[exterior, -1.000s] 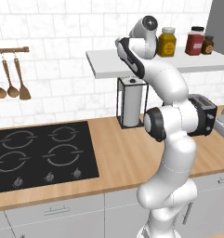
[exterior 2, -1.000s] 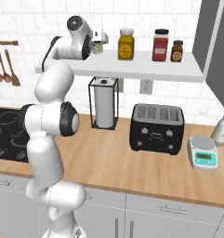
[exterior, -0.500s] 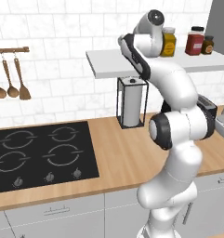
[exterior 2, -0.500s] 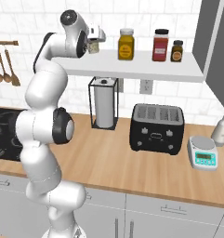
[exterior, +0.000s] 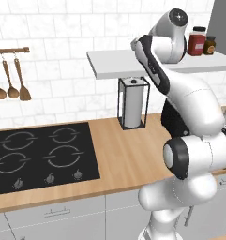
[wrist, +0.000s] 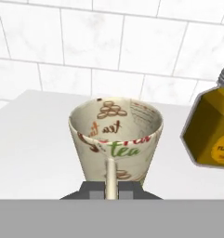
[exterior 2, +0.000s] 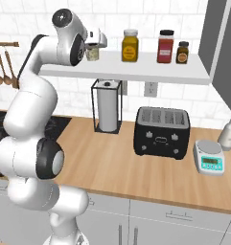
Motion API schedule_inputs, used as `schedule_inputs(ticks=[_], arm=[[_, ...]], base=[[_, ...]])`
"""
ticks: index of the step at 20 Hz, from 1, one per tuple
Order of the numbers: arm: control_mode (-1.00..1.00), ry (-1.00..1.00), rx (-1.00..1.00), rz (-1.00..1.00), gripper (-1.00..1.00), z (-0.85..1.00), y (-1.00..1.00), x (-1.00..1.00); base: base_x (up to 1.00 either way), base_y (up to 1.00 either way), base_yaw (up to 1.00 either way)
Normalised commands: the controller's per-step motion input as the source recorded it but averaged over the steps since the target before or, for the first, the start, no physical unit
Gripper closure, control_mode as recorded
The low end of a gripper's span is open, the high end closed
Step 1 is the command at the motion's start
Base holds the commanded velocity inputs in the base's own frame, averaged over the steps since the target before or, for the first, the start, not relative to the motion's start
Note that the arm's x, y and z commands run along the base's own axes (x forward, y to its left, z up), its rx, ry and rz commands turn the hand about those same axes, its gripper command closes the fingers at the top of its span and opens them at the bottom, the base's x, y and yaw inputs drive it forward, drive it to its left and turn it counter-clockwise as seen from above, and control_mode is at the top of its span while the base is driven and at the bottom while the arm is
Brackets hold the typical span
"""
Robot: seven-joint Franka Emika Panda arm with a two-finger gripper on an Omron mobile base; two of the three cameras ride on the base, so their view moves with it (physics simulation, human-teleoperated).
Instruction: Gather all objects into one cabinet and sort the glasses and bowls to opposite sides.
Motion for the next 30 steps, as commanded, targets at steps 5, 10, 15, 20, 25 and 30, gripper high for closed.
schedule_inputs(ticks=[5,10,15,20,25,30], arm=[[-1.0,0.04,0.0,0.0,1.0,0.07,0.03,-0.99],[-1.0,0.0,0.04,0.0,1.0,-0.02,-0.16,-1.0],[-1.0,0.0,0.04,0.0,1.0,-0.07,-0.06,-1.0],[-1.0,0.04,0.0,0.0,1.0,-0.14,0.0,-0.84],[-1.0,0.07,0.0,0.0,1.0,-0.14,0.0,-0.75],[-1.0,0.01,0.0,0.0,1.0,-0.02,0.0,-0.51]], base=[[0.0,0.0,0.0],[0.0,0.0,0.0],[0.0,0.0,0.0],[0.0,0.0,0.0],[0.0,0.0,0.0],[0.0,0.0,0.0]])
